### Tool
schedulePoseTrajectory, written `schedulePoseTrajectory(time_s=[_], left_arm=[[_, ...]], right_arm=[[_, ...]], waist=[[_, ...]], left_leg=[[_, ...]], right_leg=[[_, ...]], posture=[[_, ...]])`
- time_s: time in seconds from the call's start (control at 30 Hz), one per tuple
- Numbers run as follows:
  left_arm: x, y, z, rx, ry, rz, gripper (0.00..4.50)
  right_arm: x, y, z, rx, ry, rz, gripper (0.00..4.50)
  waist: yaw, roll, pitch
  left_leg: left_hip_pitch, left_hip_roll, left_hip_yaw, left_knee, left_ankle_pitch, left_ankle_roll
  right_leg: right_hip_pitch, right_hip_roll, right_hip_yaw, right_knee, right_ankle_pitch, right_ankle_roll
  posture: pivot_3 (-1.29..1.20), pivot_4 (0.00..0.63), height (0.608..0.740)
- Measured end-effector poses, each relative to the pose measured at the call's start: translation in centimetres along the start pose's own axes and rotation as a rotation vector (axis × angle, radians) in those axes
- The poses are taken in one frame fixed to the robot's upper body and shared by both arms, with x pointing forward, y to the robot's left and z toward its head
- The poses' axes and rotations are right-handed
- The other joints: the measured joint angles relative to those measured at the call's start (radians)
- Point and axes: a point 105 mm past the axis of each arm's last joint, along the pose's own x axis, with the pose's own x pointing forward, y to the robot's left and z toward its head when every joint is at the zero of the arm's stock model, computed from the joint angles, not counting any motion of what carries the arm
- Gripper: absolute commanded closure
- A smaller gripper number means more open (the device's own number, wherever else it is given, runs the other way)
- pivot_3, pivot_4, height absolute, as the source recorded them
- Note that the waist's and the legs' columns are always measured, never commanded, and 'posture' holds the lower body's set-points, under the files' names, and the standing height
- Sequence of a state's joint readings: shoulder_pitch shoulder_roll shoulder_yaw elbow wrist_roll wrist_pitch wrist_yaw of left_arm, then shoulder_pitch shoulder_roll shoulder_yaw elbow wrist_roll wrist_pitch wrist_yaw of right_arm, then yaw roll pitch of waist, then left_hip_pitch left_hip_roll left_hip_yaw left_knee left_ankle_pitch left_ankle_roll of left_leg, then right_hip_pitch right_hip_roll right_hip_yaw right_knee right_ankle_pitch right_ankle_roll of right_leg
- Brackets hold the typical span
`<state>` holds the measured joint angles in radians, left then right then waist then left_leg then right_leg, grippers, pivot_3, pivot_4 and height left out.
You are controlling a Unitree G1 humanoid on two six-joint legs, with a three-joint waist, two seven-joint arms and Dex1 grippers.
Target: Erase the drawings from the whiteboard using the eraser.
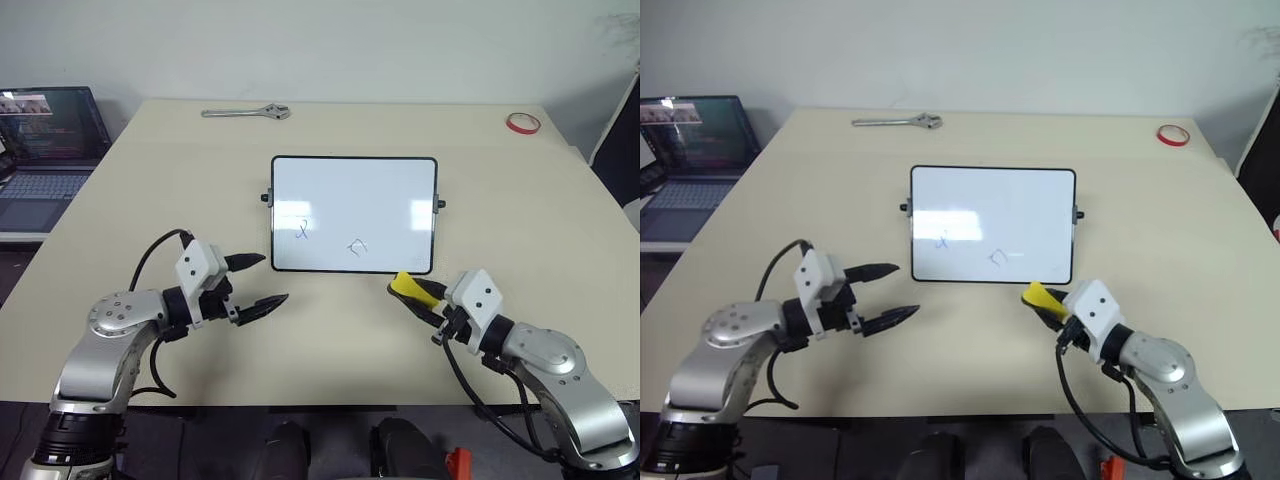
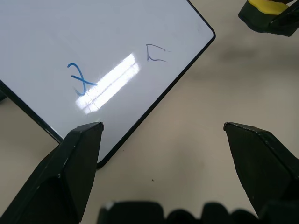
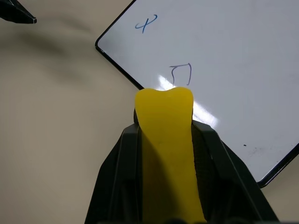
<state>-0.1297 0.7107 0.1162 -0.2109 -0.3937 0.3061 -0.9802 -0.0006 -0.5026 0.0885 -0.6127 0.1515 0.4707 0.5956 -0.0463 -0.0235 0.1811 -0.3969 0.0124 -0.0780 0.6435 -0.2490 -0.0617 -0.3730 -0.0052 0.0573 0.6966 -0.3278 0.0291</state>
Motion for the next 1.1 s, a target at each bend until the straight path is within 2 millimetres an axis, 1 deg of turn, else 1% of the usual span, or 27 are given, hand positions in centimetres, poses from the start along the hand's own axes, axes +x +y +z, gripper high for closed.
schedulePoseTrajectory(time_s=[0.13, 0.27, 0.33, 0.4, 0.47, 0.5, 0.6, 0.7, 0.77, 0.87, 0.93, 1.03, 1.1], left_arm=[[0.3, -0.5, -0.1, 0.003, 0.01, -0.029, 0.0], [0.5, -0.8, -0.2, 0.008, 0.017, -0.048, 0.0], [0.6, -0.8, -0.3, 0.013, 0.021, -0.05, 0.0], [0.5, -0.8, -0.5, 0.013, 0.028, -0.048, 0.0], [0.6, -0.8, -0.6, 0.014, 0.03, -0.051, 0.0], [0.6, -0.9, -0.7, 0.016, 0.029, -0.052, 0.0], [0.5, -0.9, -0.7, 0.02, 0.029, -0.051, 0.0], [0.5, -0.9, -0.7, 0.023, 0.028, -0.051, 0.0], [0.5, -0.9, -0.8, 0.024, 0.027, -0.051, 0.0], [0.5, -0.8, -0.8, 0.026, 0.026, -0.048, 0.0], [0.4, -0.8, -0.9, 0.024, 0.027, -0.047, 0.0], [0.4, -0.8, -0.9, 0.023, 0.027, -0.046, 0.0], [0.5, -0.7, -0.8, 0.025, 0.026, -0.046, 0.0]], right_arm=[[2.9, -0.6, 1.4, -0.148, -0.037, -0.015, 3.43], [7.0, -1.1, 2.2, -0.247, -0.067, -0.045, 3.43], [8.2, -1.4, 2.1, -0.294, -0.059, -0.063, 3.43], [10.0, -2.4, 1.6, -0.345, -0.026, -0.099, 3.43], [11.2, -3.3, 1.2, -0.4, 0.007, -0.123, 3.43], [11.6, -3.7, 1.0, -0.416, 0.017, -0.132, 3.43], [12.4, -3.8, 1.2, -0.424, -0.003, -0.13, 3.43], [12.5, -3.7, 0.9, -0.421, 0.002, -0.106, 3.43], [12.4, -3.2, 0.5, -0.412, 0.012, -0.064, 3.43], [12.2, -1.8, -0.5, -0.41, 0.031, 0.025, 3.43], [12.1, -1.2, -0.9, -0.414, 0.035, 0.049, 3.43], [12.4, -1.4, -0.7, -0.435, 0.028, 0.013, 3.43], [12.8, -2.2, -0.1, -0.454, 0.003, -0.066, 3.43]], waist=[[-0.006, 0.0, 0.0], [-0.008, 0.0, 0.0], [-0.007, 0.0, 0.0], [-0.007, 0.0, 0.0], [-0.007, 0.0, 0.0], [-0.005, 0.0, 0.0], [-0.006, 0.0, 0.0], [-0.007, 0.0, 0.0], [-0.007, 0.0, 0.0], [-0.007, 0.0, 0.0], [-0.008, 0.0, 0.0], [-0.008, 0.0, 0.0], [-0.009, 0.0, 0.0]], left_leg=[[0.001, 0.0, 0.0, 0.0, 0.0, 0.0], [0.0, 0.0, 0.001, 0.0, 0.0, 0.0], [-0.001, 0.0, 0.001, 0.0, 0.0, 0.0], [-0.001, -0.001, 0.001, 0.0, 0.0, 0.0], [-0.001, 0.0, 0.001, 0.001, 0.0, 0.0], [-0.001, 0.0, 0.0, 0.0, 0.0, 0.0], [0.0, 0.0, 0.0, 0.001, 0.0, 0.0], [0.002, 0.0, 0.0, 0.001, 0.0, 0.0], [0.003, 0.0, 0.0, 0.001, 0.0, 0.0], [0.004, 0.0, 0.0, 0.001, 0.0, 0.0], [0.005, 0.0, 0.0, 0.001, 0.0, 0.0], [0.005, 0.0, 0.0, 0.001, 0.0, 0.0], [0.005, 0.0, 0.0, 0.001, 0.0, 0.0]], right_leg=[[0.0, 0.001, 0.001, 0.001, 0.0, 0.0], [-0.001, 0.002, 0.001, 0.001, 0.0, 0.0], [-0.001, 0.001, 0.001, 0.0, 0.0, 0.0], [-0.001, 0.001, 0.001, 0.0, 0.0, 0.0], [-0.001, 0.001, 0.001, 0.0, 0.0, 0.0], [-0.001, 0.001, 0.0, 0.0, 0.0, 0.0], [-0.001, 0.001, 0.0, 0.001, 0.0, 0.0], [0.001, 0.001, 0.0, 0.001, 0.0, 0.0], [0.002, 0.001, 0.0, 0.002, 0.0, 0.0], [0.003, 0.001, 0.001, 0.002, 0.0, 0.0], [0.003, 0.001, 0.001, 0.002, 0.0, 0.0], [0.003, 0.001, 0.001, 0.003, 0.001, -0.001], [0.003, 0.001, 0.001, 0.003, 0.001, -0.001]], posture=[[0.0, 0.15, 0.74], [0.0, 0.15, 0.74], [0.0, 0.15, 0.74], [0.0, 0.15, 0.74], [0.0, 0.15, 0.74], [0.0, 0.15, 0.74], [0.0, 0.15, 0.74], [0.0, 0.15, 0.74], [0.0, 0.15, 0.74], [0.0, 0.15, 0.74], [0.0, 0.15, 0.74], [0.0, 0.15, 0.74], [0.0, 0.15, 0.74]])
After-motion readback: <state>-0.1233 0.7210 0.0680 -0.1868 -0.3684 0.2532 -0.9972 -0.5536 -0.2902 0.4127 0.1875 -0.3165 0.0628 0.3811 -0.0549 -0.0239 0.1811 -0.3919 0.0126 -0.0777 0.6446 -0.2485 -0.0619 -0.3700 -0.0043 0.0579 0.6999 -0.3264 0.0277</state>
